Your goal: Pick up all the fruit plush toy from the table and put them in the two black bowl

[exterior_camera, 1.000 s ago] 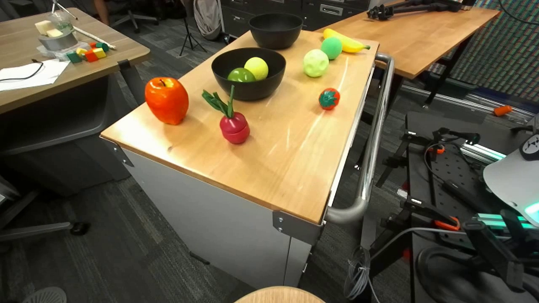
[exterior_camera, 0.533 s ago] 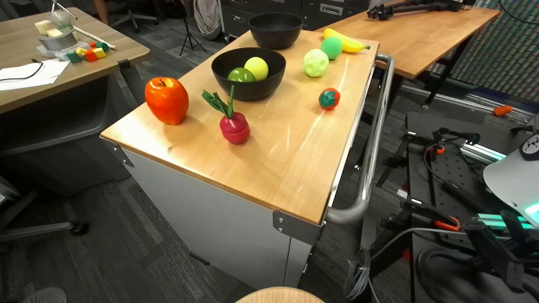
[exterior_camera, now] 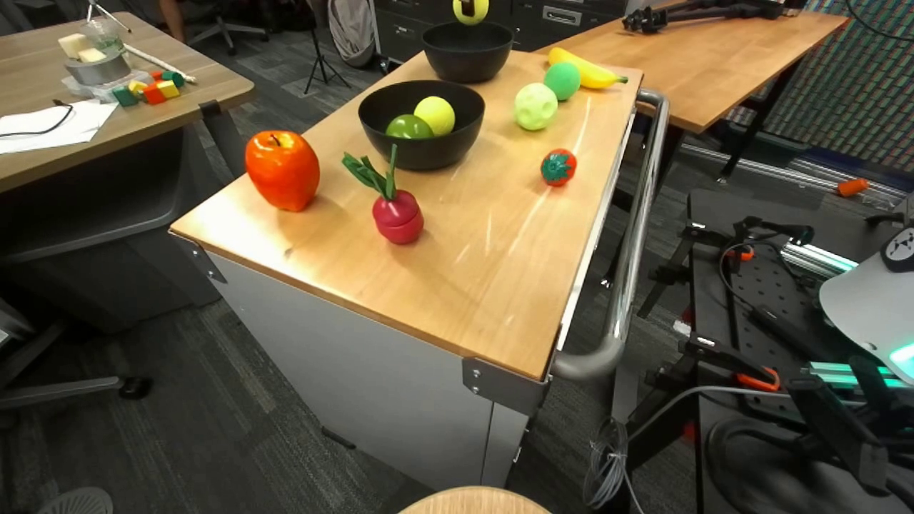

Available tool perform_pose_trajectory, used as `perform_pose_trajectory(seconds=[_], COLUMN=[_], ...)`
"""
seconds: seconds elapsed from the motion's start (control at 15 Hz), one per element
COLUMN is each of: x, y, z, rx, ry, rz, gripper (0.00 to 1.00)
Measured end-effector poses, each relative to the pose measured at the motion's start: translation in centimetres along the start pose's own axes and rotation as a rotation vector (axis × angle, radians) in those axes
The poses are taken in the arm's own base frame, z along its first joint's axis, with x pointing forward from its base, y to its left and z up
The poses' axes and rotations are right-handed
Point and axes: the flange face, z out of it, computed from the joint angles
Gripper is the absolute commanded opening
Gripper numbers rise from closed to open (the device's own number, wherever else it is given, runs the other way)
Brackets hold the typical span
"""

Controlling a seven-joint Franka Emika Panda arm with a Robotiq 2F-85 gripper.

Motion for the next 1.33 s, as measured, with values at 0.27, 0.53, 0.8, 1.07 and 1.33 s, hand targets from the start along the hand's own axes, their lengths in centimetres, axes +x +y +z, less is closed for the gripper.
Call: perform_pose_trajectory(seconds=[0.27,0.53,0.8,1.07,1.33], x=[0.3,-3.2,-9.8,-13.5,-12.8], y=[-1.3,-2.5,-1.0,0.0,-0.4], z=[-4.7,-13.7,-18.0,-18.2,-17.5], rx=[0.088,0.147,0.157,0.167,0.156], ry=[-0.011,-0.060,-0.128,-0.149,-0.128], rz=[0.010,0.011,0.161,0.210,0.217], gripper=[1.00,1.00,1.00,1.00,1.00])
